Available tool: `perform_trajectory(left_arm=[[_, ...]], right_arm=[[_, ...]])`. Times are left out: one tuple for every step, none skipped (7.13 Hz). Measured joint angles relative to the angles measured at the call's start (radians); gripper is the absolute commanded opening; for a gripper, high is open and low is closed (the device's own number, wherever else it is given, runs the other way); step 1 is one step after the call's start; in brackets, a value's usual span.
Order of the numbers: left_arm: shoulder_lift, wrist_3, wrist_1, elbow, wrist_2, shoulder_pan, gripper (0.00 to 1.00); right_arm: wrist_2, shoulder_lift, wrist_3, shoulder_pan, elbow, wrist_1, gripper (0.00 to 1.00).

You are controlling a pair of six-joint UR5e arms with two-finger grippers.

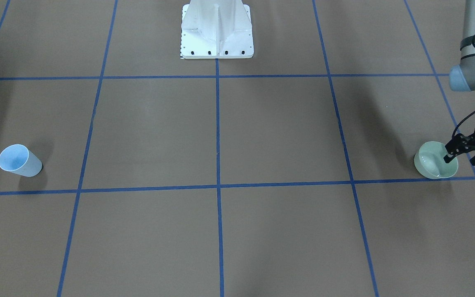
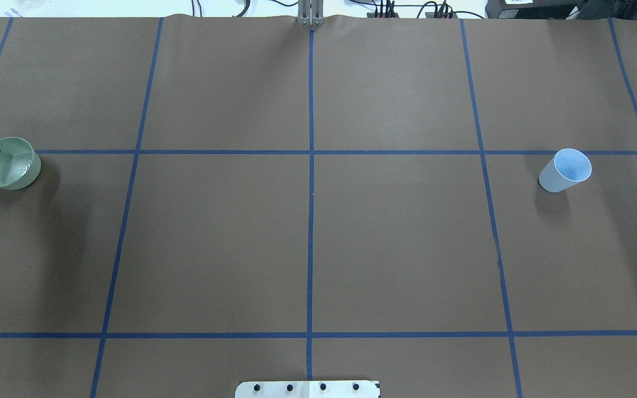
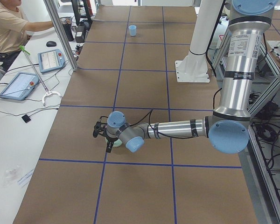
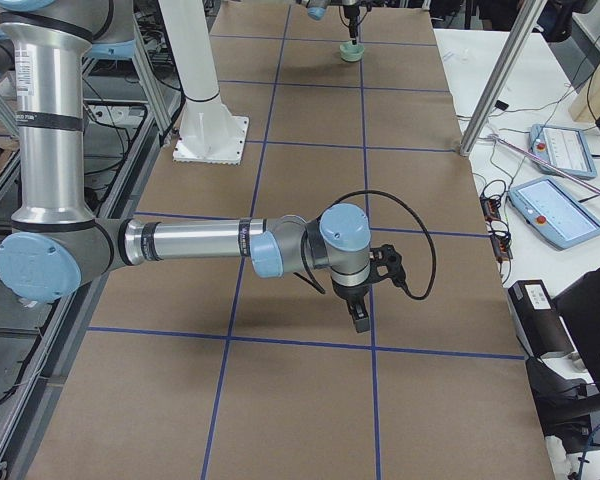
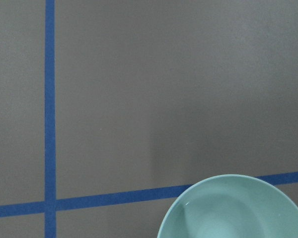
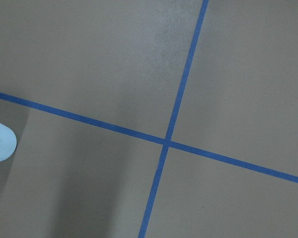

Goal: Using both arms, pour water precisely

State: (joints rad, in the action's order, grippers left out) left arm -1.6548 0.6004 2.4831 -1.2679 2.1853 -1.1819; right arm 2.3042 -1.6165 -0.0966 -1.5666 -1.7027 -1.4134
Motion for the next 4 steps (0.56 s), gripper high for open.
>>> perform_trajectory(left_arm=[[0.0, -0.003, 0.033, 0.023, -0.002, 0.005, 0.29], [0.002, -0.006, 0.061, 0.042, -0.002, 0.008, 0.0], [0.004, -0.006, 0.082, 0.05, -0.001, 0.011, 0.0], [0.005, -0.004, 0.099, 0.049, 0.003, 0.012, 0.0]], right_arm=[[0.0, 0.001, 0.0, 0.0, 0.0, 0.0, 1.0], [0.0, 0.001, 0.0, 0.0, 0.0, 0.0, 1.0], [0.0, 0.002, 0.0, 0.0, 0.0, 0.0, 1.0], [0.0, 0.003, 0.0, -0.001, 0.0, -0.001, 1.0]])
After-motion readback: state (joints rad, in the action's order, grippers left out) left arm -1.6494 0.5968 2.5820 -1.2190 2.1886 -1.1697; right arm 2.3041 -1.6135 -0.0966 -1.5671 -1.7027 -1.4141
